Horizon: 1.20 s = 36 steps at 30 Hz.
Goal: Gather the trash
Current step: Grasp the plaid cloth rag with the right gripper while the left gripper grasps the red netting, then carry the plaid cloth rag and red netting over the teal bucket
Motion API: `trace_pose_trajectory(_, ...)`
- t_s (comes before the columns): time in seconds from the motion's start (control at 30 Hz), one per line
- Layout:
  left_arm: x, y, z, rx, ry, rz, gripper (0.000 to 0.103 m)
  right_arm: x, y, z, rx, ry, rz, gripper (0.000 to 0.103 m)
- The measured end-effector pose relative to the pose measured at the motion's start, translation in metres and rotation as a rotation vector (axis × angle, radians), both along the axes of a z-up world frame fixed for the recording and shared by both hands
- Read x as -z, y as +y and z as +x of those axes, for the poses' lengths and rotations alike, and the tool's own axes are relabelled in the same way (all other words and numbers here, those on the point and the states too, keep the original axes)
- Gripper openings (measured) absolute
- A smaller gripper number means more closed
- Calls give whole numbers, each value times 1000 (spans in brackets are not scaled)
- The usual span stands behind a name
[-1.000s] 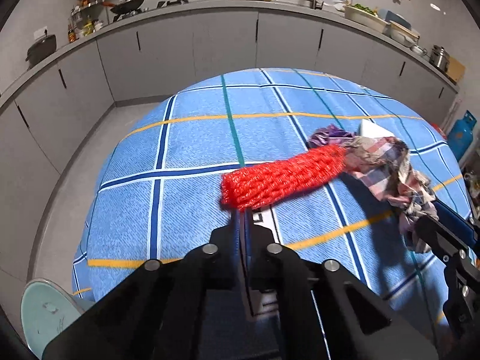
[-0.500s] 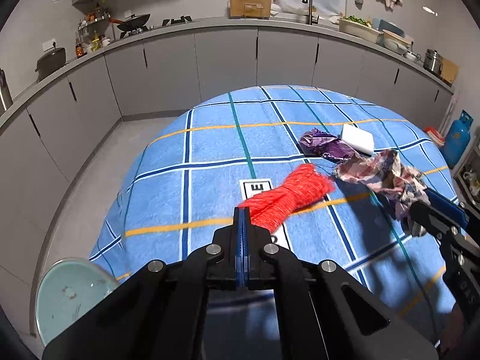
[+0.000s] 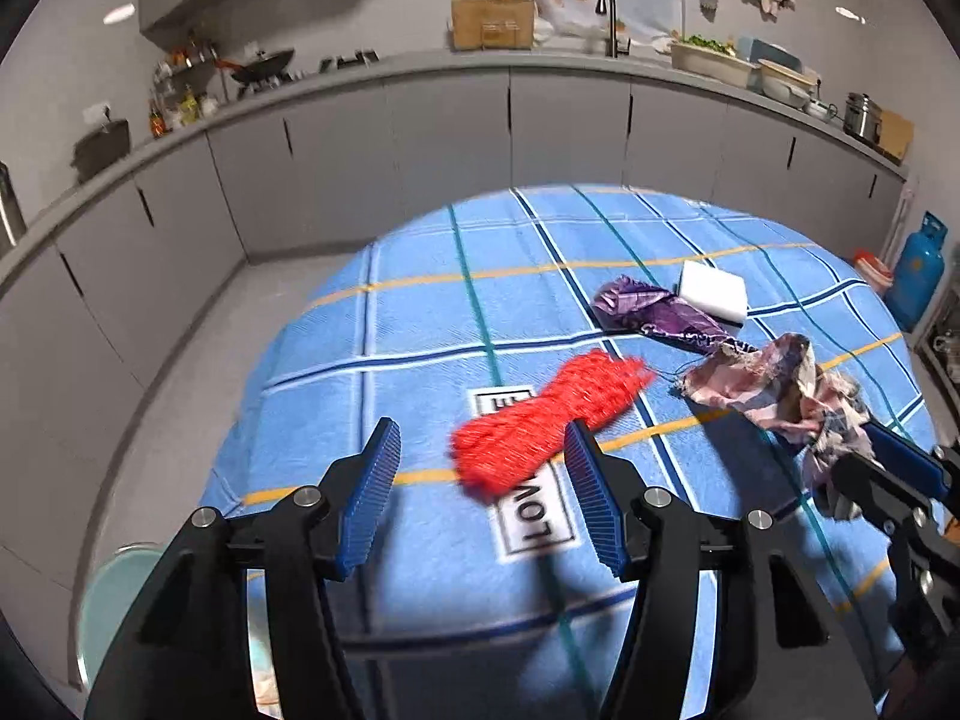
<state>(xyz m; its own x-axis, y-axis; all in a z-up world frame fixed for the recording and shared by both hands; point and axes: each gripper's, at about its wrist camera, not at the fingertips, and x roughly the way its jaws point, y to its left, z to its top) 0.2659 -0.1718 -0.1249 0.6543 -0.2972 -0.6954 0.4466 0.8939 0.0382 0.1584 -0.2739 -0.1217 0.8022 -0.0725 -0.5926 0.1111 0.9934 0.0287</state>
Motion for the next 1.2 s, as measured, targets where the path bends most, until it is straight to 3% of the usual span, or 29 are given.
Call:
trace_pose_trajectory(0.2,29,-18,22,45,90,0,56,6,-2,5,6,13,4,20)
trace_pose_trajectory(0.23,32,-19,23,49,102,-2,50,7,-2,6,6,15,4,20)
trace_pose_trajectory(0.27,35,-19,25,58,121,-6,31,7,-3,5,6,16,4,20)
trace_pose_trajectory(0.3,37,-19,25,66,138,-13,30,8,-3,6,6,16,4,20)
trace_pose_trajectory(0.37,35,-15,20,67,133,-23,15,9,-2,6,8,16,3,20)
trace_pose_trajectory(0.73,0,45,-32,-34,40,-90,13,-5,15,-7,-34,-40,-3,20)
trace_pose_trajectory(1.2,-19,132,-87,-210,-56,-25,13,-38,68,-26,-161,-131,-6,20)
